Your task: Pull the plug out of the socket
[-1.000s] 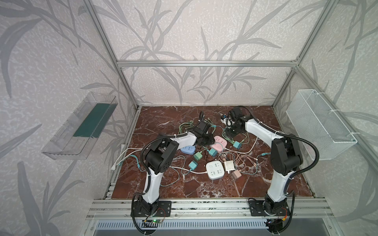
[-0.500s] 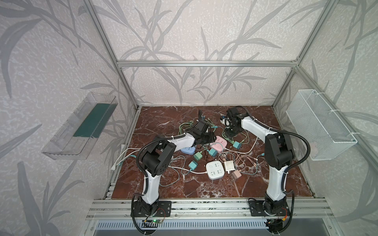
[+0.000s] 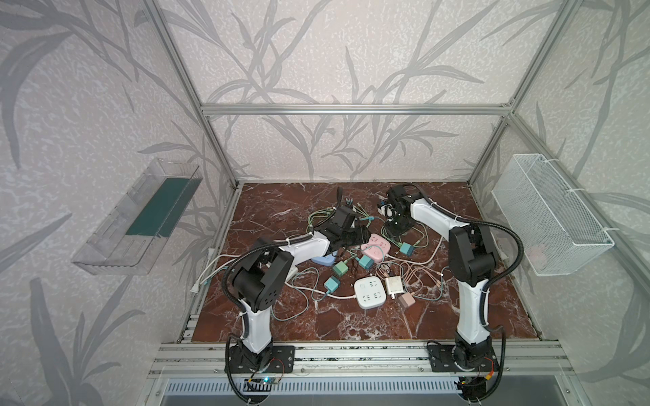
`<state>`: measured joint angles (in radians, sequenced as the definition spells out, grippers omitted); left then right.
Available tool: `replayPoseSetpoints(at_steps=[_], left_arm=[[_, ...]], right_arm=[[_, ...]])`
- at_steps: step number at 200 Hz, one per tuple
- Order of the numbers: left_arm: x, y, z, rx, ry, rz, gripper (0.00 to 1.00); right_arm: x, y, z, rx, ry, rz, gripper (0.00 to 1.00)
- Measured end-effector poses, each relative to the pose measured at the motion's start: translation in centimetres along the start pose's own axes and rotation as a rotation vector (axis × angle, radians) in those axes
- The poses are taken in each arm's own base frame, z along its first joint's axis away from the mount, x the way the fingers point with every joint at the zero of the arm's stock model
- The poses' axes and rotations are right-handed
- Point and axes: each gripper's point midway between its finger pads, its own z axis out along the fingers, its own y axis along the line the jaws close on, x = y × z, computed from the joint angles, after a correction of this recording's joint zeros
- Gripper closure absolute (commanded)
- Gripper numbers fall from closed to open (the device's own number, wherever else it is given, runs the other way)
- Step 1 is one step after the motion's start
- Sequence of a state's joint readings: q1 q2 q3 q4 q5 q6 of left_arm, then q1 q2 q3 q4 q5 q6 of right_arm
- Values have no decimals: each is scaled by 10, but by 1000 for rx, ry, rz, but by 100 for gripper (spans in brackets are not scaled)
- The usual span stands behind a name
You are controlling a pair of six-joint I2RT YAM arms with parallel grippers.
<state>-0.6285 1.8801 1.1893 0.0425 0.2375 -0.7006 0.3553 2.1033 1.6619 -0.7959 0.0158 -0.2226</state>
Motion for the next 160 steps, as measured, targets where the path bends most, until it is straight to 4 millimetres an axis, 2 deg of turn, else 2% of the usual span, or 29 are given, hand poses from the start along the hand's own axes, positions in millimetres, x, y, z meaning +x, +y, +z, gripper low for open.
replayPoseSetpoints(at_steps=[35, 106, 131, 160], left_arm=[[0, 7, -11, -27, -33, 8, 31], [-11, 8, -33, -55, -109, 30, 29], [-13, 10, -37, -69, -123, 37, 29], [-15, 12, -38, -81, -134, 42, 28]], right_arm=[[-1, 1, 0, -10, -1, 15, 50], [-5, 5, -2, -33, -21, 46, 37], [-11, 4, -14, -49, -63, 67, 34], [-21, -2, -38, -57, -133, 93, 32]])
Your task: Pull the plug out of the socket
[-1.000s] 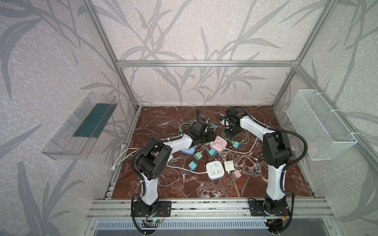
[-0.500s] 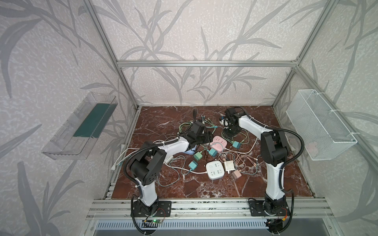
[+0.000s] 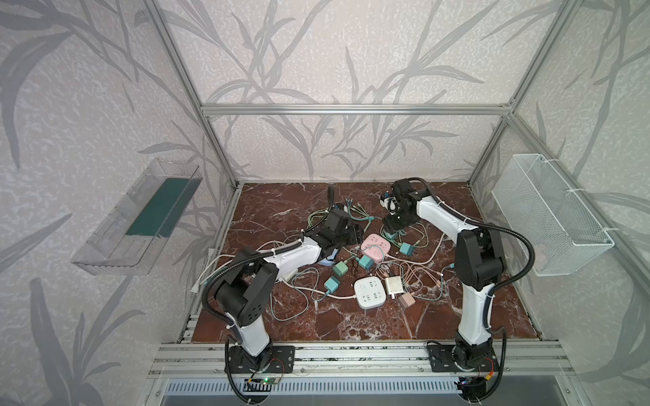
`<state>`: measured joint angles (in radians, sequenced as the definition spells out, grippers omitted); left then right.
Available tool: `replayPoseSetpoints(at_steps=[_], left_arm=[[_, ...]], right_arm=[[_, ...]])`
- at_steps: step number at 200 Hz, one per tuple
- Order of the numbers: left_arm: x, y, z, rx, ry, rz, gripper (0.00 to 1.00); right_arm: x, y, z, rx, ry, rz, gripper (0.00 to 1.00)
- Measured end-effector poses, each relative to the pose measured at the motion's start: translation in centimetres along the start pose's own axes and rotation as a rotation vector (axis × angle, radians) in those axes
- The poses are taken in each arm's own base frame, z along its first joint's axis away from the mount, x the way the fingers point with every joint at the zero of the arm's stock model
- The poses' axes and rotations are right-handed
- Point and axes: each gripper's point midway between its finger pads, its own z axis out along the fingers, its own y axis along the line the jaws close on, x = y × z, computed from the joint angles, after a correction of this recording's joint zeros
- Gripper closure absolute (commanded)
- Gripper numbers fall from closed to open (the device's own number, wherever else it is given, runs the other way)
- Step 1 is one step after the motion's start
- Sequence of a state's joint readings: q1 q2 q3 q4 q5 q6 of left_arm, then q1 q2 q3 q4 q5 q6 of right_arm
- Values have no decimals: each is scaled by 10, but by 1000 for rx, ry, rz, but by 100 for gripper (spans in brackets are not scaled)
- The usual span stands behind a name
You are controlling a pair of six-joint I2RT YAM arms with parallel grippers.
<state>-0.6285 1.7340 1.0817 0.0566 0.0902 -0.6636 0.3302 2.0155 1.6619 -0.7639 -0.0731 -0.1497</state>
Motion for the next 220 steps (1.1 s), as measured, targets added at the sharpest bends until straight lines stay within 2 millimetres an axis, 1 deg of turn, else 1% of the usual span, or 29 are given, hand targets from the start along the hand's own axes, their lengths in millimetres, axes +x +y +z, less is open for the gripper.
replayPoseSetpoints(at_steps=[26, 49, 65, 77, 101, 109, 125, 138, 156, 169, 185, 196, 220], left_arm=[[0, 5, -6, -19, -12, 3, 28], [-4, 9, -21, -33, -49, 14, 26], [-7, 13, -35, -47, -86, 21, 23], [-10, 17, -45, -62, -113, 31, 22], [-16, 23, -59, -92, -161, 50, 18], [-17, 26, -64, -103, -175, 58, 17], [-20, 31, -71, -128, -200, 70, 14], [-23, 35, -77, -149, -220, 77, 12], [-28, 40, -87, -176, -251, 88, 8], [-30, 45, -96, -200, -271, 95, 6], [-31, 52, -107, -231, -291, 102, 3], [-32, 57, -117, -255, -305, 109, 1], [-33, 71, -142, -317, -345, 125, 0]], right_arm=[[-6, -3, -15, -13, -48, 19, 31], [-3, -3, -28, -37, -97, 36, 31], [5, -2, -39, -58, -145, 43, 30], [13, 2, -51, -74, -203, 37, 29], [27, 7, -78, -77, -353, 12, 22], [32, 6, -86, -66, -413, 10, 21], [41, 2, -96, -50, -510, 14, 19], [50, -7, -99, -24, -568, 41, 18], [62, -22, -98, 27, -615, 77, 17], [71, -32, -96, 73, -639, 104, 12], [81, -37, -94, 120, -672, 121, 6], [89, -41, -92, 154, -693, 133, 4], [105, -49, -82, 218, -718, 161, 3]])
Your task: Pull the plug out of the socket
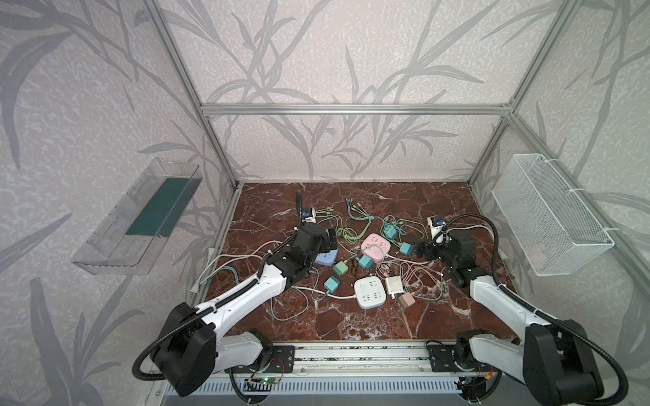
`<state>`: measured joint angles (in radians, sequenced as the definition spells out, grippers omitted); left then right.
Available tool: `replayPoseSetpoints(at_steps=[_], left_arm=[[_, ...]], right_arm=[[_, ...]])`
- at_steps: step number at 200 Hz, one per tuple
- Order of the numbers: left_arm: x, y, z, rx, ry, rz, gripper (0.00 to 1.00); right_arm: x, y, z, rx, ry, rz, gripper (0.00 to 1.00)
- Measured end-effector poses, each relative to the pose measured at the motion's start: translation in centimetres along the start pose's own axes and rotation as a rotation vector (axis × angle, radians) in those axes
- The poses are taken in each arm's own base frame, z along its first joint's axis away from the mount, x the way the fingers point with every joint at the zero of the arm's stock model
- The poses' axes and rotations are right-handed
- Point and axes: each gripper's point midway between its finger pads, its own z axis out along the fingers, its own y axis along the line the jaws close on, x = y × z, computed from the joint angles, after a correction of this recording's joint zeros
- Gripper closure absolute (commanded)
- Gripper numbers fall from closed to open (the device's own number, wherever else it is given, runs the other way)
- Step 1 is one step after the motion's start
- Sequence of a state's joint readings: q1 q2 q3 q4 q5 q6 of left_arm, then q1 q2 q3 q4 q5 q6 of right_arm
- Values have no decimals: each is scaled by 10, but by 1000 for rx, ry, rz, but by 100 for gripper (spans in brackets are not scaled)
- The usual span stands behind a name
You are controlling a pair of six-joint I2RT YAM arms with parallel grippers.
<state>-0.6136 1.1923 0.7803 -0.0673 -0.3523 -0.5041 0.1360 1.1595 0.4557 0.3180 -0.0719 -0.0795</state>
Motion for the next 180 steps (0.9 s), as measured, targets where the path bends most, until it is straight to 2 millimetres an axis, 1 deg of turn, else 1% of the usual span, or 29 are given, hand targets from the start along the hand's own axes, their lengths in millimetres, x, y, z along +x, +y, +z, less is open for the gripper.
replayPoseSetpoints(at_steps=[19, 44, 72, 93, 110, 130, 151, 168, 180], left_arm=[[-3, 20, -17, -48, -35, 20, 1], [-4, 49, -34, -131, -70, 51, 1], [-2, 78, -47, -221, -86, 90, 0], [-5, 94, -55, -282, -110, 122, 0], [-8, 109, -60, -337, -125, 159, 0], [-9, 126, -62, -401, -129, 209, 0], [-9, 147, -57, -469, -141, 248, 0], [-5, 163, -47, -511, -146, 268, 0], [1, 176, -35, -534, -130, 277, 0]], right_arm=[[13, -8, 1, 51, -8, 5, 3], [23, -15, 6, 94, -29, 6, 3], [23, -22, 14, 130, -73, -6, 2], [23, -29, 21, 153, -99, 0, 2], [25, -31, 28, 153, -114, 3, 2], [34, -31, 39, 149, -110, 3, 2], [46, -29, 46, 142, -90, 4, 1], [43, -30, 45, 143, -103, 5, 0], [40, -30, 46, 145, -110, 10, 1]])
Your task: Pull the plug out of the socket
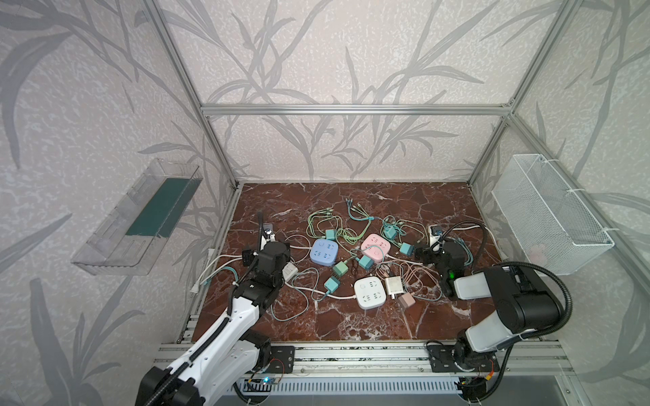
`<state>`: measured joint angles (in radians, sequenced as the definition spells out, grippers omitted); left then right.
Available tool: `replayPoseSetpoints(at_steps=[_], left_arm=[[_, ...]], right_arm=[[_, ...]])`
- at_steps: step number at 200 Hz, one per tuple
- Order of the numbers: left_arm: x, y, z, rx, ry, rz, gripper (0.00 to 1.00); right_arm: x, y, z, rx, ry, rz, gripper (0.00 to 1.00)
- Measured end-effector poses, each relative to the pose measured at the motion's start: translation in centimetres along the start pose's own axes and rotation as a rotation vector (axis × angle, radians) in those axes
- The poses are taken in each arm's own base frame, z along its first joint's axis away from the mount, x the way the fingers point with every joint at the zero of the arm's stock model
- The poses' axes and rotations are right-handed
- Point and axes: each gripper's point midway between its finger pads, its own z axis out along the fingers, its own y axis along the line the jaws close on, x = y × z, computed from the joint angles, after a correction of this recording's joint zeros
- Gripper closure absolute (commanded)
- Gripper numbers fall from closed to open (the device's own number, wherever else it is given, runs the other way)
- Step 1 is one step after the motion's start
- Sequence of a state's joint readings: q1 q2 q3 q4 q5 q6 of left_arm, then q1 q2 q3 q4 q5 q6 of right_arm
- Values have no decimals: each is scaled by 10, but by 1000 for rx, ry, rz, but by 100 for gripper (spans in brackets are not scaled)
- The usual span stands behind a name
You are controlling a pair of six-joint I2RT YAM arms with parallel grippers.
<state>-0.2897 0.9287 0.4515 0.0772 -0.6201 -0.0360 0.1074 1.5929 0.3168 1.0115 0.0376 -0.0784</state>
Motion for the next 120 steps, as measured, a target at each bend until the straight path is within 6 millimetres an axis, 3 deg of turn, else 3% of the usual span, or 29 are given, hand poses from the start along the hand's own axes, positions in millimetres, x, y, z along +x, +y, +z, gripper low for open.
replayPoseSetpoints(at_steps=[56, 120], left_arm=[[29, -3, 65, 31, 16, -54, 1], [48, -33, 102, 191, -4, -108, 1]], right_arm=[[-13, -2, 6, 9, -19, 4, 1], [-9, -2, 6, 9, -6, 3, 1]])
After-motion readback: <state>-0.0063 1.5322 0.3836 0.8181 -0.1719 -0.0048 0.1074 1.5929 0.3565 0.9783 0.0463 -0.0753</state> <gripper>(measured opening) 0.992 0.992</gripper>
